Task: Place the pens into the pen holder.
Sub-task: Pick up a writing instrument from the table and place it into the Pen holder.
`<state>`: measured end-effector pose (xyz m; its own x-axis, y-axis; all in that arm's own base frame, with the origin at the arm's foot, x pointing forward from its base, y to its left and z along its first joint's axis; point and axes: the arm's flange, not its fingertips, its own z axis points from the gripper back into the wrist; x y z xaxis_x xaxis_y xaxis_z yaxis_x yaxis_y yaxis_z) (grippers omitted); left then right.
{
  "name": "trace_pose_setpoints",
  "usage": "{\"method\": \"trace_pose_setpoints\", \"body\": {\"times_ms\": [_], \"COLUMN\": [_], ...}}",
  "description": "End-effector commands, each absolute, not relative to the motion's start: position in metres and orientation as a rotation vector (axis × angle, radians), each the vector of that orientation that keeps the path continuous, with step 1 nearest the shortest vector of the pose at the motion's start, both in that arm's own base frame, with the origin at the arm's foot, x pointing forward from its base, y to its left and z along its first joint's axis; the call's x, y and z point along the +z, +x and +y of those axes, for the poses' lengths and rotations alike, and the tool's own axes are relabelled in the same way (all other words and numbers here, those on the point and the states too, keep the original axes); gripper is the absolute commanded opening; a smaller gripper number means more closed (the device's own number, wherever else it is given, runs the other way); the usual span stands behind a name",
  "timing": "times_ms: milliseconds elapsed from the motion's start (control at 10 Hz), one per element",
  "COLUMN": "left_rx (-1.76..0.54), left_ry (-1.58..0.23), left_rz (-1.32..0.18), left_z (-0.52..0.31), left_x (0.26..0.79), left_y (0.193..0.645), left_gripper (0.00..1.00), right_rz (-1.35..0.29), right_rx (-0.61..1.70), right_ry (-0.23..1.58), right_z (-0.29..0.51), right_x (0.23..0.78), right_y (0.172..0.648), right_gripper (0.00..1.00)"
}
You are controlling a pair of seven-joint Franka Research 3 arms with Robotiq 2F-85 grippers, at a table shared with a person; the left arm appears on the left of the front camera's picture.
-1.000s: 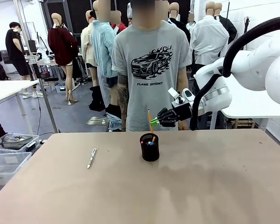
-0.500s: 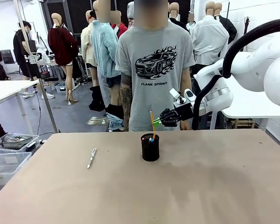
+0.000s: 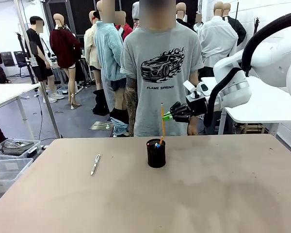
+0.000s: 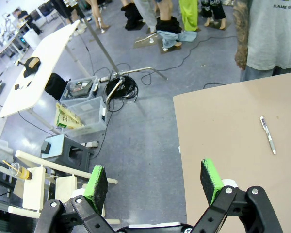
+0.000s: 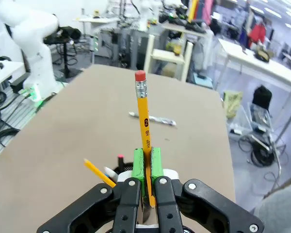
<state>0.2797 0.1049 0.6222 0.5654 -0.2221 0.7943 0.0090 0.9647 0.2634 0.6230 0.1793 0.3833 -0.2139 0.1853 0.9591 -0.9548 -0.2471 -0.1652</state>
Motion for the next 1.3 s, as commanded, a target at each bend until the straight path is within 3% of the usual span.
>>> {"method": "trace_pose_setpoints", "body": {"times_ms": [0,800,1100,1200], "left_rx": [-0.134,-0.134,-0.134,-0.134], "left_ry": [0.241,0.241,0.241,0.241], "left_rz": [-0.969,-0.969,-0.969,-0.969], "left_z": [0.105,0.105,0.105,0.105], "left_x": [0.623,0.623,0.623,0.623], "left_y": [0.281,0.281,0.281,0.281], "left_gripper": [1.00,1.00,1.00,1.00], "right_rz": [-1.106,-0.950,-0.900,-0.888], "right_rx": [1.662,1.685,1.652,1.638], "right_ry": [1.239,1.434,1.408,1.374], "right_z": [0.178,0.193,0.197,0.197], "right_x": [0.377,0.352,0.338,0.337], "right_y": [0.614,0.633,0.637,0.637], "right_gripper": [0.00,0.00,0.00,0.06]}}
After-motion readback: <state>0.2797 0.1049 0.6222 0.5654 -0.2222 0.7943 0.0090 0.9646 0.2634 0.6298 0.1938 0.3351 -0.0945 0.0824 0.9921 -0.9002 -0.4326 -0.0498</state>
